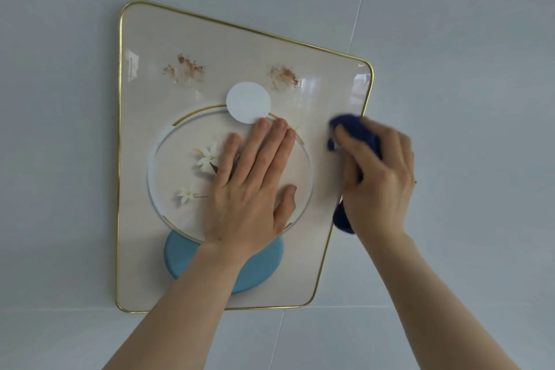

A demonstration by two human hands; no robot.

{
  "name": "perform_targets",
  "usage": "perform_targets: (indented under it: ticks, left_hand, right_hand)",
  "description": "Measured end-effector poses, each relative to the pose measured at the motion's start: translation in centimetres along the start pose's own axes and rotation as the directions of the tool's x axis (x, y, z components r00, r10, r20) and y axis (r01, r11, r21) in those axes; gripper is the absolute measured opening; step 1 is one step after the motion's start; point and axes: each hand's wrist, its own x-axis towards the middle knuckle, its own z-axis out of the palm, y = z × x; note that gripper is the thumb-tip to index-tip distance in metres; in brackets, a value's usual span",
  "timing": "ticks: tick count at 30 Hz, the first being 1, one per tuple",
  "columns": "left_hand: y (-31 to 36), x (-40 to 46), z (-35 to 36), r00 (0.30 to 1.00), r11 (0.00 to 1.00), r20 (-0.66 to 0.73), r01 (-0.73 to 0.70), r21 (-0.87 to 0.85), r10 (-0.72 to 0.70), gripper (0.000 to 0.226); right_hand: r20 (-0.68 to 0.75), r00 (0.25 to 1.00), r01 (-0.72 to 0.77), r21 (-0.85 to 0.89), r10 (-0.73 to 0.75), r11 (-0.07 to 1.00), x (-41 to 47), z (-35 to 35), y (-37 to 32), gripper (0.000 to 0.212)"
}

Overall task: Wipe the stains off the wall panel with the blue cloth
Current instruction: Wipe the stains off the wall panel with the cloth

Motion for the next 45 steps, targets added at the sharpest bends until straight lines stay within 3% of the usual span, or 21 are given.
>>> perform_targets:
  ticks: [2, 5, 10, 15, 21, 24, 30, 35, 37, 40, 42, 45]
  left_hand:
    - [0.0, 0.1, -0.2, 1.000, 1.000, -0.001, 0.000, -0.002, 0.000, 0.075]
    - [0.1, 0.1, -0.2, 1.000, 1.000, -0.003, -0.003, 0.003, 0.004, 0.075]
    - [0.1, 0.1, 0.0, 1.000, 1.000, -0.017, 0.005, 0.012, -0.005, 0.076]
    - [0.0, 0.1, 0.0, 1.000, 1.000, -0.016, 0.005, 0.013, -0.004, 0.076]
    - [0.0, 0.2, 0.0, 1.000, 1.000, -0.021, 0.003, 0.018, -0.003, 0.075]
    - [0.0, 0.1, 0.0, 1.000, 1.000, -0.021, 0.004, 0.014, -0.004, 0.075]
    - [0.1, 0.2, -0.5, 1.000, 1.000, 0.014, 0.012, 0.015, -0.012, 0.075]
    - [0.3, 0.6, -2.2, 0.997, 0.999, 0.079, 0.031, -0.045, -0.027, 0.076]
    - [0.3, 0.8, -2.8, 0.996, 0.998, 0.085, 0.031, -0.052, -0.026, 0.078]
    - [-0.2, 1.3, -3.6, 0.997, 0.996, 0.049, 0.060, -0.071, -0.057, 0.081]
    - [-0.8, 1.9, -3.9, 0.996, 0.995, 0.039, 0.078, -0.061, -0.076, 0.085]
    - [-2.0, 1.9, -3.9, 0.993, 0.994, 0.055, 0.103, -0.037, -0.101, 0.090]
  right_hand:
    - [-0.071, 0.993, -0.096, 0.042, 0.099, 0.995, 2.8, 0.6, -0.9, 0.030]
    - [-0.094, 0.992, -0.081, 0.046, 0.085, 0.996, 4.4, 1.1, -1.5, 0.026]
    - [0.051, 0.994, 0.099, 0.000, -0.099, 0.995, -2.3, 0.3, -0.7, 0.030]
    - [0.170, 0.973, 0.166, -0.033, -0.158, 0.986, -6.0, -1.1, 0.4, 0.031]
    - [0.006, 0.998, -0.070, 0.016, 0.069, 0.997, 0.9, 0.2, -1.7, 0.026]
    - [-0.011, 0.998, -0.060, 0.002, 0.060, 0.998, 1.3, 0.7, -2.3, 0.029]
    - [0.126, 0.987, 0.105, -0.019, -0.102, 0.994, -2.8, -0.5, -1.5, 0.034]
    - [0.296, 0.954, 0.037, 0.029, -0.044, 0.999, -2.1, -2.8, -2.3, 0.030]
    - [0.340, 0.940, -0.074, 0.100, 0.036, 0.992, -0.7, -3.7, -2.4, 0.026]
    - [0.195, 0.967, -0.199, 0.178, 0.163, 0.964, 2.2, -4.0, -3.4, 0.022]
    - [0.092, 0.990, -0.122, 0.184, 0.106, 0.975, 4.1, -3.3, -4.5, 0.019]
    - [0.068, 0.995, 0.058, 0.183, -0.072, 0.981, 5.5, -1.5, -5.4, 0.019]
